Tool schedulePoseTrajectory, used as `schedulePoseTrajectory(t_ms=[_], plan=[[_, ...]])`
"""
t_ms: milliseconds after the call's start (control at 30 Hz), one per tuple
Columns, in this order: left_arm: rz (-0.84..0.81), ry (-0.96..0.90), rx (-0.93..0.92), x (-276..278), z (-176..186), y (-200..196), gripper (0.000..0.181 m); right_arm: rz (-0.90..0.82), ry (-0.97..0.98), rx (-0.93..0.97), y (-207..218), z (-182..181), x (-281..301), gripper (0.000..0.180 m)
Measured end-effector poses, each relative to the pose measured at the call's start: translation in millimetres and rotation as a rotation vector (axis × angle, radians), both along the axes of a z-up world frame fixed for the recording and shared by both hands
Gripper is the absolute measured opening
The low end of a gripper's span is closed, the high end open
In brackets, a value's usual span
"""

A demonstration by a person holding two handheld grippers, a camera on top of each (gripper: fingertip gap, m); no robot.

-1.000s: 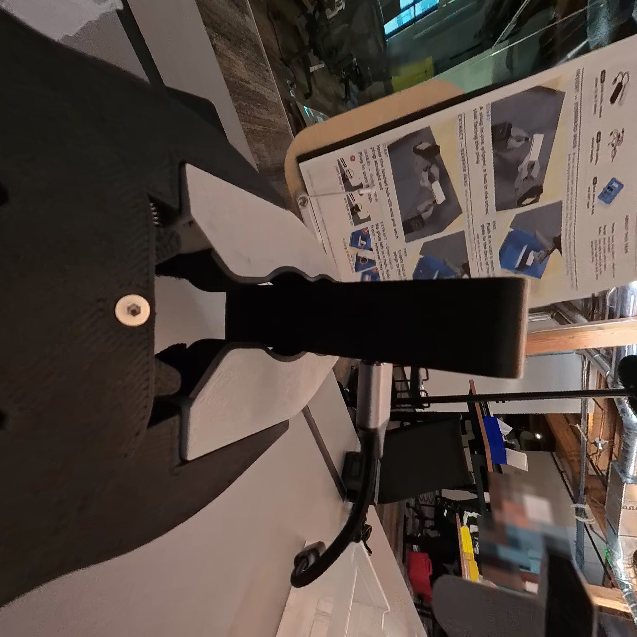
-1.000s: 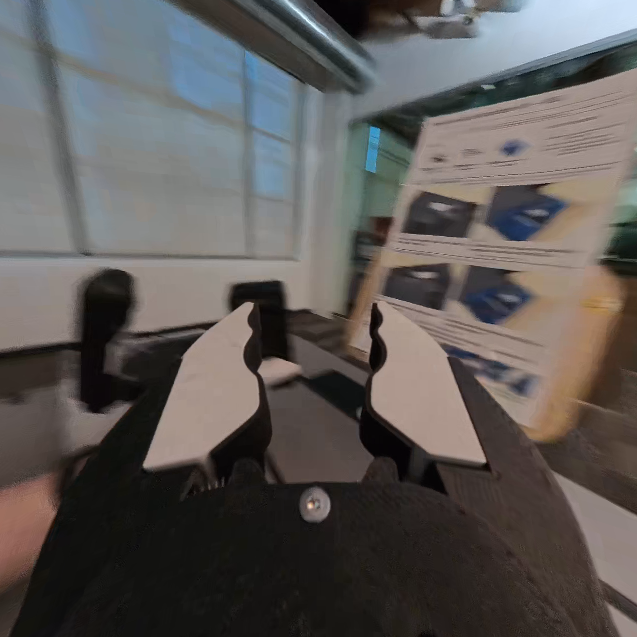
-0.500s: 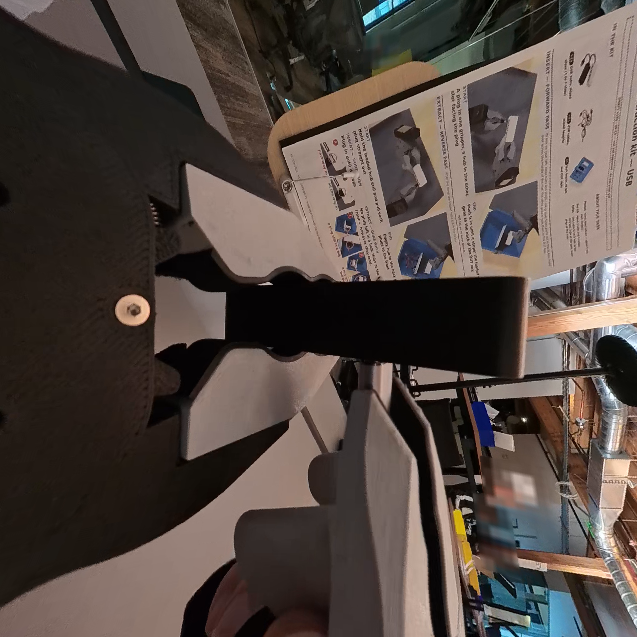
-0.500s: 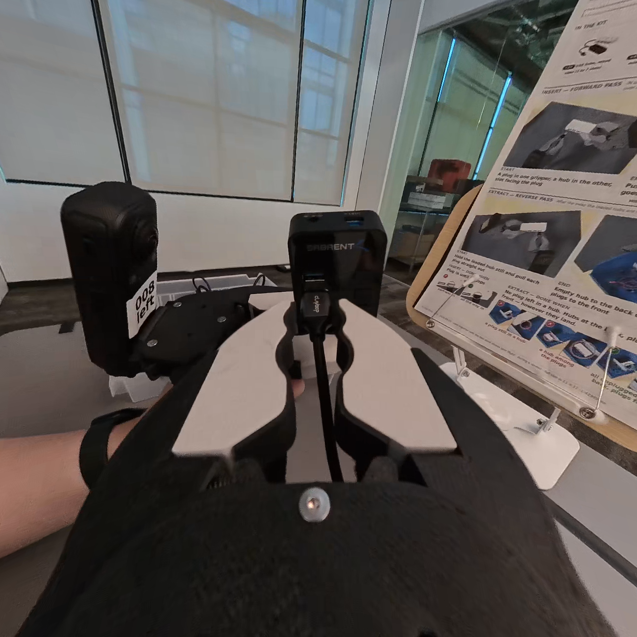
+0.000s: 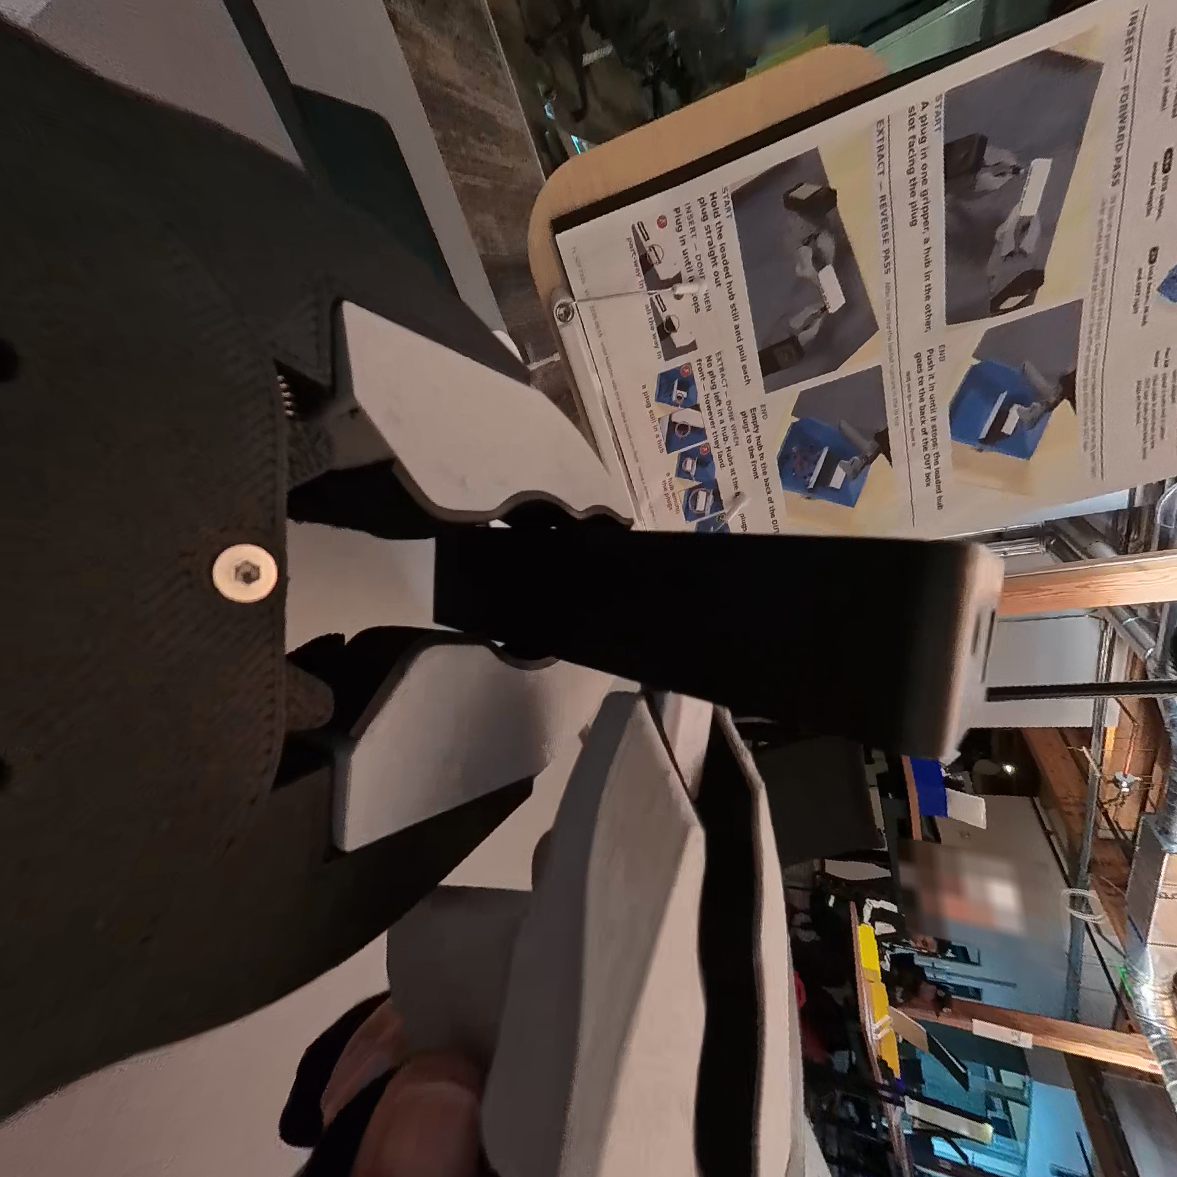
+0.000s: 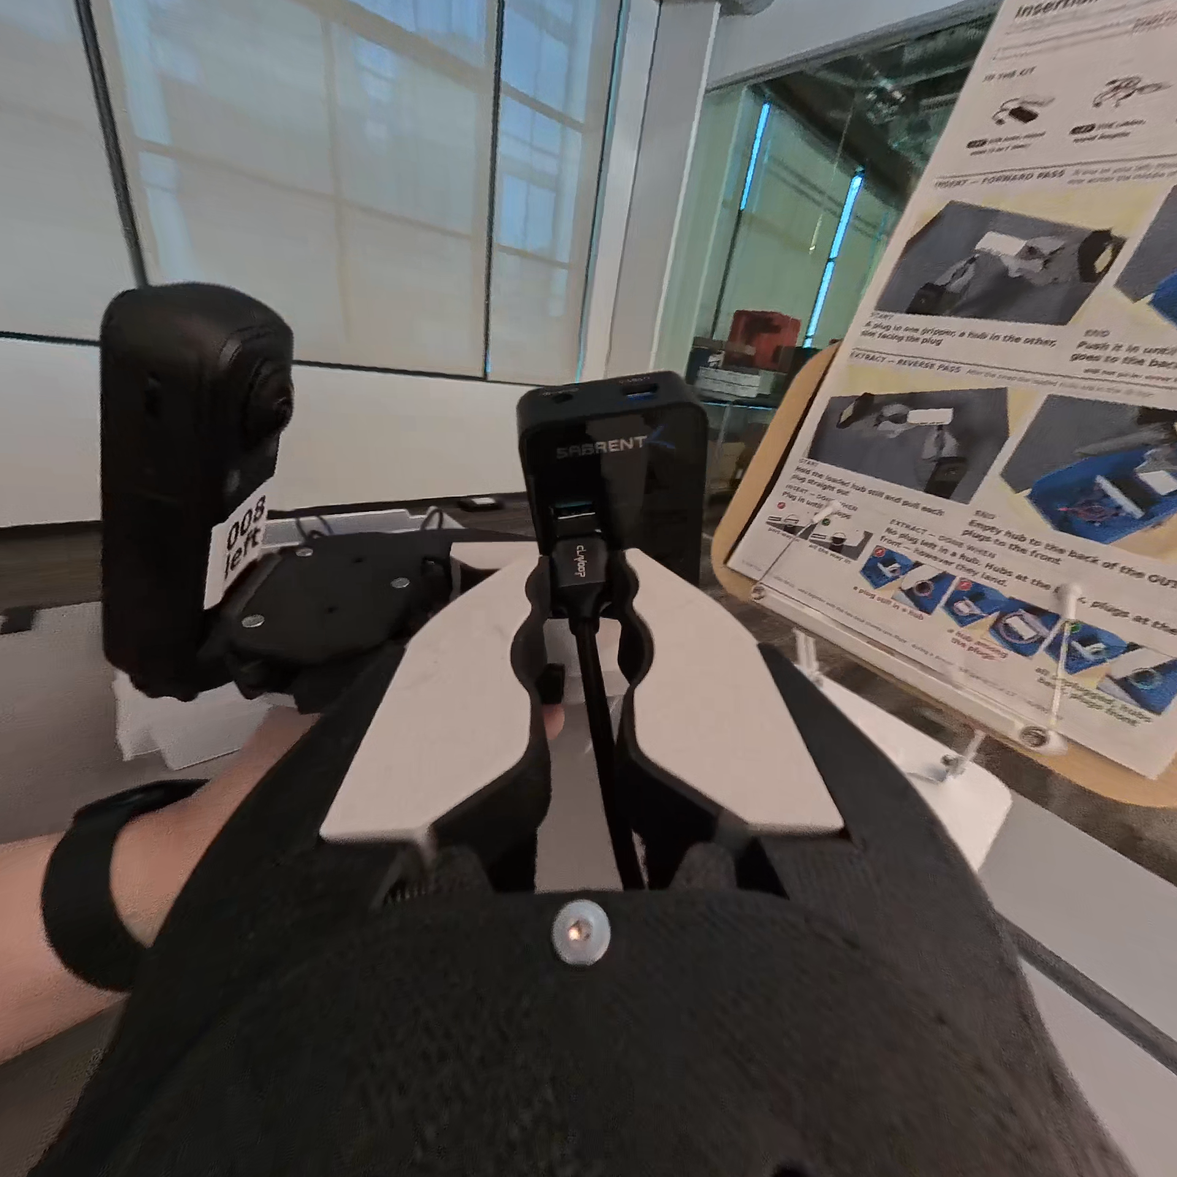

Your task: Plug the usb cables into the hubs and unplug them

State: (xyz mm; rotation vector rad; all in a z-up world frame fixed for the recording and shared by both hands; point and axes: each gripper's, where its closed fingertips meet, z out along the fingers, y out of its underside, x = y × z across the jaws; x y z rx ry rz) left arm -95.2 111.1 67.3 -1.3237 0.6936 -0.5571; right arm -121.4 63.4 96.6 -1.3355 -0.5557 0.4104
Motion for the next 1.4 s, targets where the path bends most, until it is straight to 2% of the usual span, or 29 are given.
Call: schedulePoseTrajectory(t_ms=[167,433,500,567,600,667,700,800,867,933,1000,1067,1133,1200,1333,1400], plan=[[-0.021,0.007,0.018,-2.8,4.9,-0.7,0.030,0.009,0.016,0.019,-1.7,2.6,-3.4,0.019],[-0.057,0.013,-0.058,1.1,0.4,1.8,0.031,0.040,0.028,-0.013,0.6,1.5,1.4,0.018],[0.016,-0.077,-0.139,-16.5,0.1,18.5,0.028,-0.012,0.043,0.000,0.8,-0.1,3.2,0.018],[-0.025,-0.244,-0.254,-50.6,6.6,37.3,0.028,-0.053,0.022,0.061,-6.6,4.8,7.8,0.018],[-0.039,-0.250,-0.231,-65.0,11.2,40.3,0.028,-0.044,0.010,0.077,-10.4,8.1,8.5,0.018],[0.070,-0.158,-0.158,-89.8,15.2,46.3,0.028,0.014,0.026,0.031,-12.4,11.1,9.3,0.019],[0.069,-0.151,-0.138,-92.6,21.7,43.0,0.028,0.065,0.043,-0.010,-12.4,11.8,7.9,0.019],[-0.048,-0.220,-0.138,-79.5,42.2,23.2,0.028,0.157,0.067,-0.094,-8.4,15.9,15.3,0.018],[-0.088,-0.189,-0.139,-68.4,44.6,14.6,0.029,0.206,0.065,-0.168,-13.7,20.8,30.5,0.019],[-0.115,-0.169,-0.131,-61.3,46.2,8.1,0.029,0.316,0.154,-0.167,-42.8,54.1,58.6,0.019],[-0.158,-0.175,-0.142,-56.5,48.7,2.2,0.029,0.357,0.212,-0.135,-80.5,87.9,107.7,0.018],[-0.186,-0.200,-0.154,-55.1,51.9,-1.4,0.028,0.221,0.185,-0.100,-109.7,99.3,170.0,0.018],[-0.210,-0.220,-0.163,-54.3,54.2,-4.1,0.028,-0.028,0.087,-0.150,-126.4,83.0,237.4,0.018],[-0.222,-0.226,-0.168,-53.2,54.8,-5.8,0.028,-0.256,0.072,-0.224,-137.4,60.9,305.3,0.018],[-0.253,-0.231,-0.181,-48.8,55.4,-10.2,0.028,-0.411,0.171,-0.342,-146.1,12.3,390.9,0.018],[-0.264,-0.236,-0.184,-47.0,56.8,-13.0,0.028,-0.438,0.222,-0.498,-140.9,-29.7,416.1,0.018]])
